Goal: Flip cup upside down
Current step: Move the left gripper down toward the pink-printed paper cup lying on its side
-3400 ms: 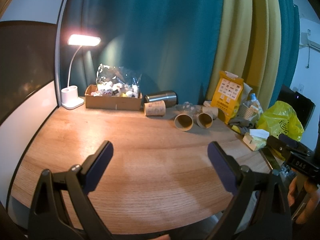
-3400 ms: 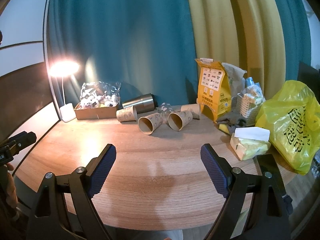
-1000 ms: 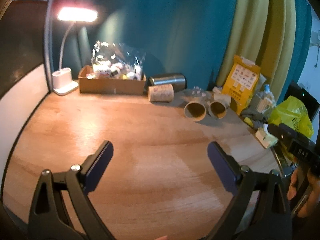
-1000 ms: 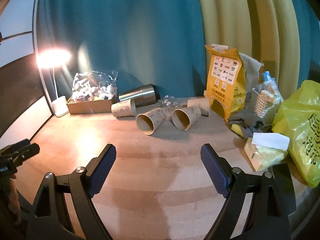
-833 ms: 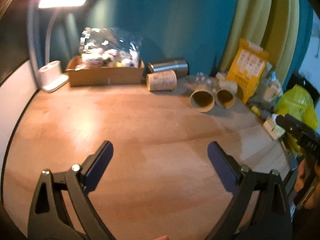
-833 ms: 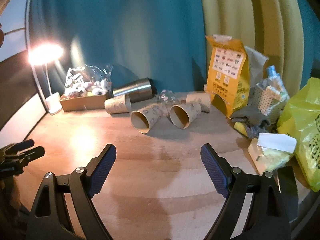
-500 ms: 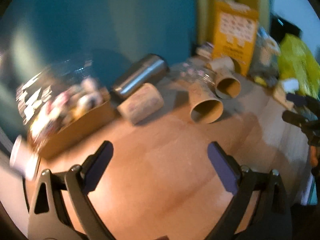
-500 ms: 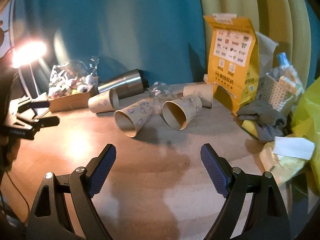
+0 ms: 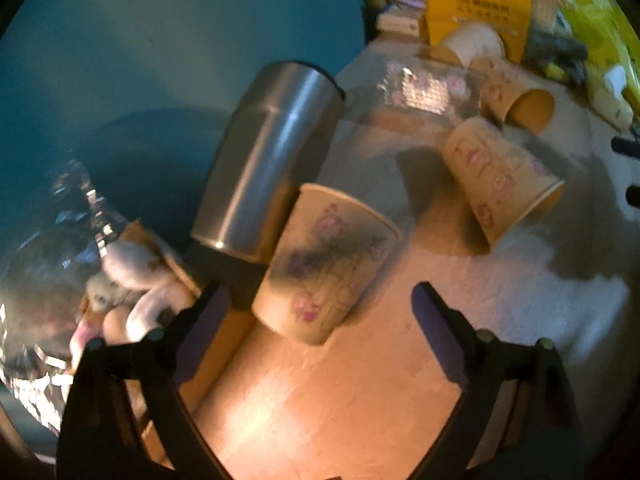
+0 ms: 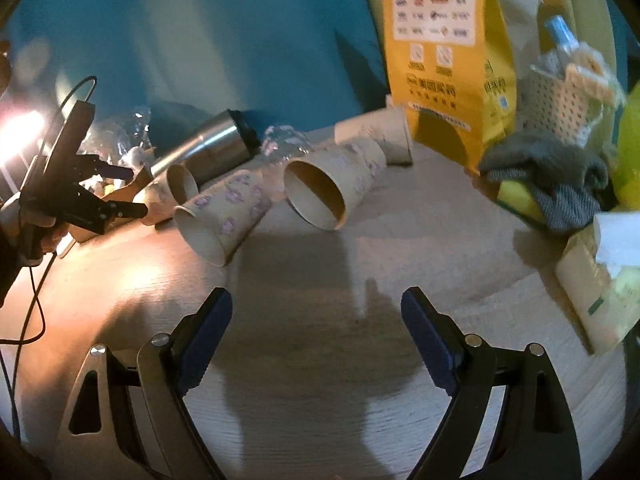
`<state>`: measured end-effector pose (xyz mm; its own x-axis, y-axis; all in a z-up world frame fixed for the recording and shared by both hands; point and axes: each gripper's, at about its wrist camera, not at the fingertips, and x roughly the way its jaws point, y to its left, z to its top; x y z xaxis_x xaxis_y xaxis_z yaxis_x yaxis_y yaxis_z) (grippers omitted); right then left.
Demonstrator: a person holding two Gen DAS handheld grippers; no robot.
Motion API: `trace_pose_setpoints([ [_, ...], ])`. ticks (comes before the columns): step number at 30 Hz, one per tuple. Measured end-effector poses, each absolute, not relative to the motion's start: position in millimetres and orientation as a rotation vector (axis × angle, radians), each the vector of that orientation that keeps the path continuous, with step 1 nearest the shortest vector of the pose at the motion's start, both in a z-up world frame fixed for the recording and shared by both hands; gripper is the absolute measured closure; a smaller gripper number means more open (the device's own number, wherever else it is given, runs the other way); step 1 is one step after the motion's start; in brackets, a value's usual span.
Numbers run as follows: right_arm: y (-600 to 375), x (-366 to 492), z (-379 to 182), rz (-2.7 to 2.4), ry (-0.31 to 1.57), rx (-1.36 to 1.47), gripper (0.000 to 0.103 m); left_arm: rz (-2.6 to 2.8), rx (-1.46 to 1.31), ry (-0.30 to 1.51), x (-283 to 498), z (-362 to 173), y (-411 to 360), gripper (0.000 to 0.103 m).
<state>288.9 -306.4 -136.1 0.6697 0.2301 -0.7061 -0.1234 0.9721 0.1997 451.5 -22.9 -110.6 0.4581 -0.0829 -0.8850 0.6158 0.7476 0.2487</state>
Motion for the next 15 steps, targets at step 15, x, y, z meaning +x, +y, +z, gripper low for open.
trace_pose_setpoints([
  [15, -311, 275, -137, 0.195, 0.814, 0.128, 0.014, -0.455, 0.649, 1.021, 459, -145, -41, 0.045],
])
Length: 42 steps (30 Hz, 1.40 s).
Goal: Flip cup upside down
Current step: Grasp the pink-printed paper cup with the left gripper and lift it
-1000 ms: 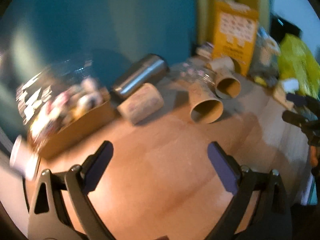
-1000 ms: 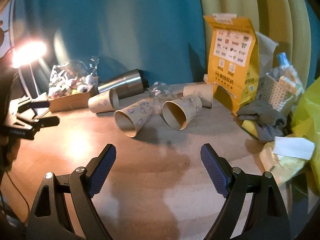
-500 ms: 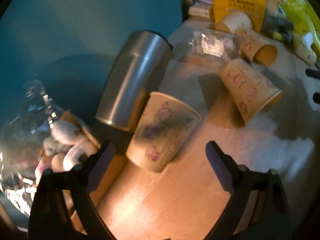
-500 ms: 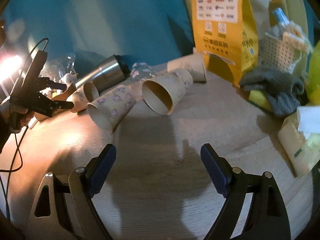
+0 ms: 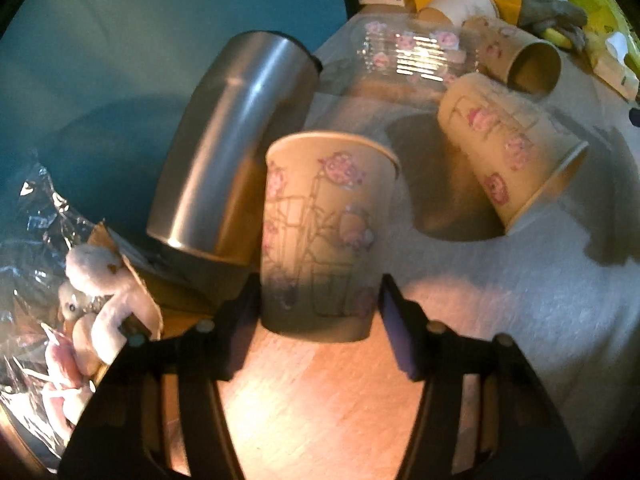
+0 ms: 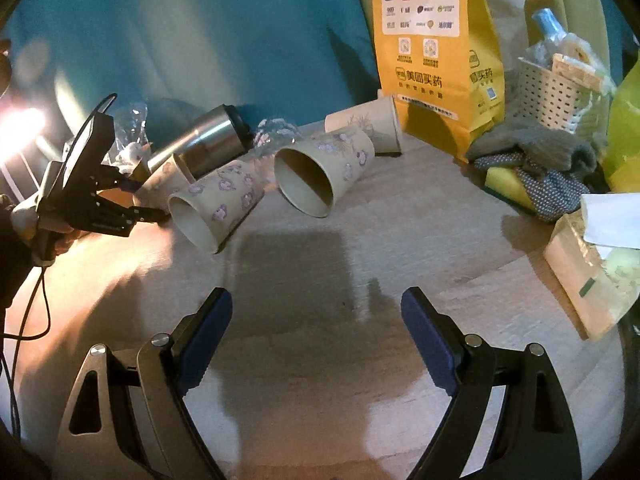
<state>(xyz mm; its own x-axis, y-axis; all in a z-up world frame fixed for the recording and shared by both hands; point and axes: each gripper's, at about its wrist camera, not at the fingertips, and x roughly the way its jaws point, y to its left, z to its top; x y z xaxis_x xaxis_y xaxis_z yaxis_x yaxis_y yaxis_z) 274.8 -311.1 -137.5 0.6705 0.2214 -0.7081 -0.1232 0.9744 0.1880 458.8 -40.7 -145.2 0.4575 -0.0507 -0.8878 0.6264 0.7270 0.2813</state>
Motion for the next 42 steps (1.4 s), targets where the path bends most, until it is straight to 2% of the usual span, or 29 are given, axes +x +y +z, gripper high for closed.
trace_pose_setpoints([
  [10, -298, 254, -123, 0.253, 0.799, 0.107, 0.014, -0.477, 0.523, 0.99, 395, -110, -27, 0.045],
  [22, -272, 195, -91, 0.42, 0.744, -0.006, 0.014, -0.462, 0.285, 0.971, 239, -78, -39, 0.045],
  [33, -257, 120, -95, 0.535, 0.739, -0.133, 0.014, -0.381, 0.223, 1.005, 123, -101, -57, 0.045],
  [42, -261, 99, -114, 0.565, 0.775, -0.122, 0.014, -0.336, 0.234, 1.039, 105, -135, -82, 0.045],
])
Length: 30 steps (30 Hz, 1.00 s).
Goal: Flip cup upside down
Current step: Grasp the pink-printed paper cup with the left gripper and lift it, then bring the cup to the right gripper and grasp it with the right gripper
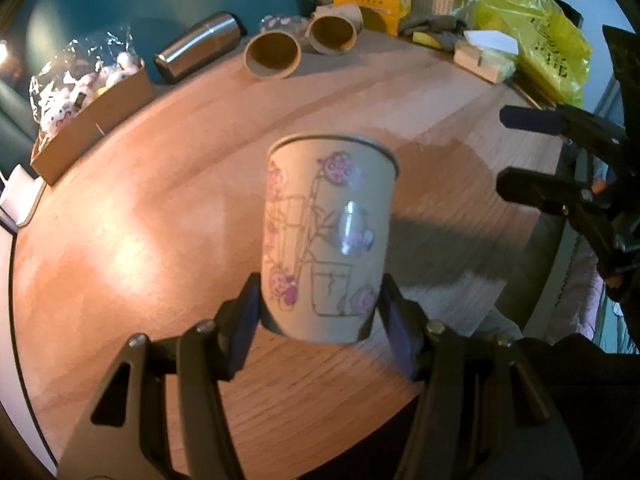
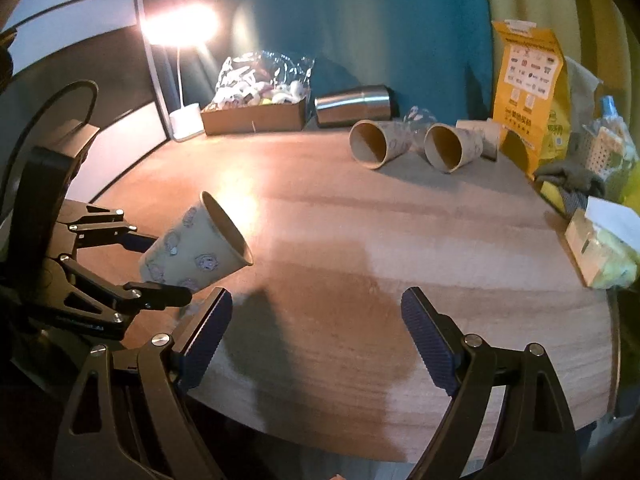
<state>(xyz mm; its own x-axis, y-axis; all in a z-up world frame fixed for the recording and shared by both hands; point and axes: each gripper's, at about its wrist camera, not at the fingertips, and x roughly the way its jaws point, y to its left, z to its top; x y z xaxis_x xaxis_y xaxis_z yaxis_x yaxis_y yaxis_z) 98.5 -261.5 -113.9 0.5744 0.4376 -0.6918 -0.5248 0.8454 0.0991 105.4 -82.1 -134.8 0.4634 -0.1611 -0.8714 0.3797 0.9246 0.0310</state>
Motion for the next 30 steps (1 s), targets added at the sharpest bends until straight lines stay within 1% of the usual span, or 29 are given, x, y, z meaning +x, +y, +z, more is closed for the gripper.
trace_pose_setpoints([
  [12, -260, 100, -121, 0.577, 0.796, -0.134, 0.014, -0.315, 0.234, 1.048, 107, -142, -84, 0.044],
  [15, -257, 102, -121, 0.583, 0.799, -0.151, 0.014, -0.309, 0.197, 1.066, 108, -141, -80, 0.043],
  [17, -253, 106, -119, 0.597, 0.804, -0.167, 0.014, -0.301, 0.173, 1.07, 106, -138, -77, 0.032],
  [18, -250, 108, -117, 0.612, 0.804, -0.19, 0.014, -0.292, 0.151, 1.062, 103, -135, -74, 0.023],
  [19, -247, 109, -115, 0.626, 0.801, -0.214, 0.014, -0.287, 0.127, 1.053, 100, -132, -71, 0.021],
  [21, -236, 111, -110, 0.675, 0.786, -0.308, 0.014, -0.28, 0.069, 1.031, 91, -123, -61, 0.021],
  [24, -205, 102, -101, 0.812, 0.697, -0.618, 0.014, -0.23, 0.013, 1.002, 75, -119, -43, 0.021],
  [26, -185, 98, -99, 0.912, 0.672, -0.789, 0.015, -0.208, -0.05, 0.996, 62, -121, -30, 0.02],
  [30, -144, 83, -109, 1.085, 0.608, -1.15, 0.015, -0.16, -0.163, 0.938, 35, -124, -3, 0.02],
])
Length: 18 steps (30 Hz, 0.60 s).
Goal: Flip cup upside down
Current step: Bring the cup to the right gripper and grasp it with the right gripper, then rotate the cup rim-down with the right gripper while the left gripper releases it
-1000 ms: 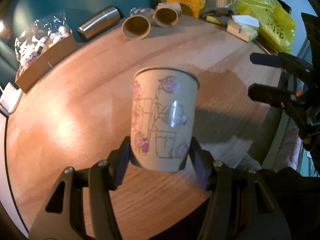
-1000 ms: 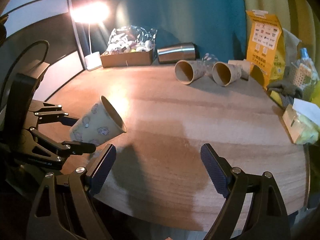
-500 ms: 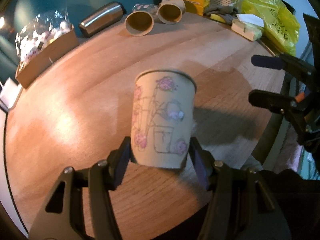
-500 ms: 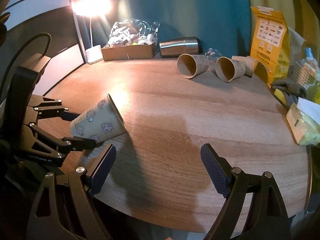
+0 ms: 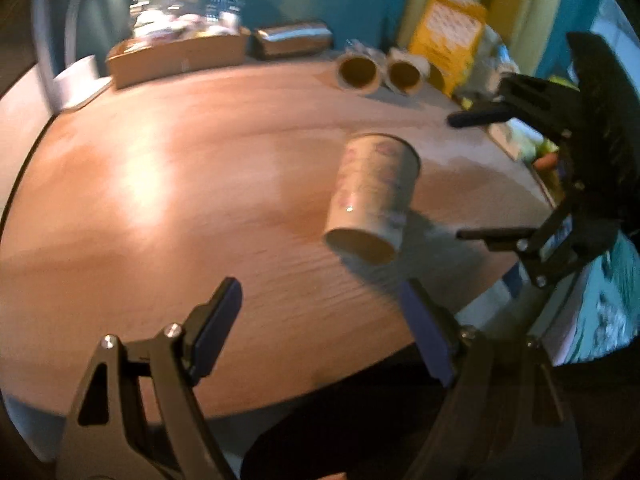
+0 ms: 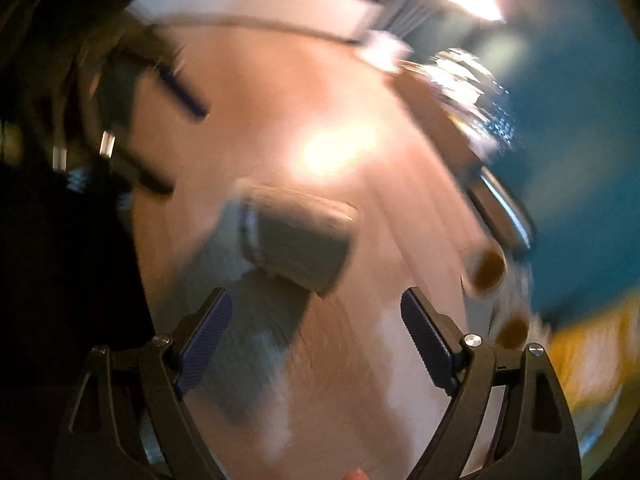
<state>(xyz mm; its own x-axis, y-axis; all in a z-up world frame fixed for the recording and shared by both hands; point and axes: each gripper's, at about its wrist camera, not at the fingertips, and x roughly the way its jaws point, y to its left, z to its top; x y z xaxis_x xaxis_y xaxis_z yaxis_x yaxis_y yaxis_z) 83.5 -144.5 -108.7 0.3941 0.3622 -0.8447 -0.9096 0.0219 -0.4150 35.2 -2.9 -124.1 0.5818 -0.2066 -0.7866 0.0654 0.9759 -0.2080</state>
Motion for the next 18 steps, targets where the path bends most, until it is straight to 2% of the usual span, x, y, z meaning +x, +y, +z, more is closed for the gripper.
trace_pose_setpoints([
  [9, -95, 52, -144, 1.276, 0.473, -1.75, 0.015, -0.056, -0.286, 0.834, -4, -142, 35, 0.021],
  [12, -86, 50, -153, 1.295, 0.456, -1.876, 0.024, -0.062, -0.327, 0.815, -5, -144, 47, 0.021],
  [18, -61, 55, -165, 1.288, 0.48, -1.996, 0.026, -0.071, -0.361, 0.817, -5, -153, 66, 0.021],
])
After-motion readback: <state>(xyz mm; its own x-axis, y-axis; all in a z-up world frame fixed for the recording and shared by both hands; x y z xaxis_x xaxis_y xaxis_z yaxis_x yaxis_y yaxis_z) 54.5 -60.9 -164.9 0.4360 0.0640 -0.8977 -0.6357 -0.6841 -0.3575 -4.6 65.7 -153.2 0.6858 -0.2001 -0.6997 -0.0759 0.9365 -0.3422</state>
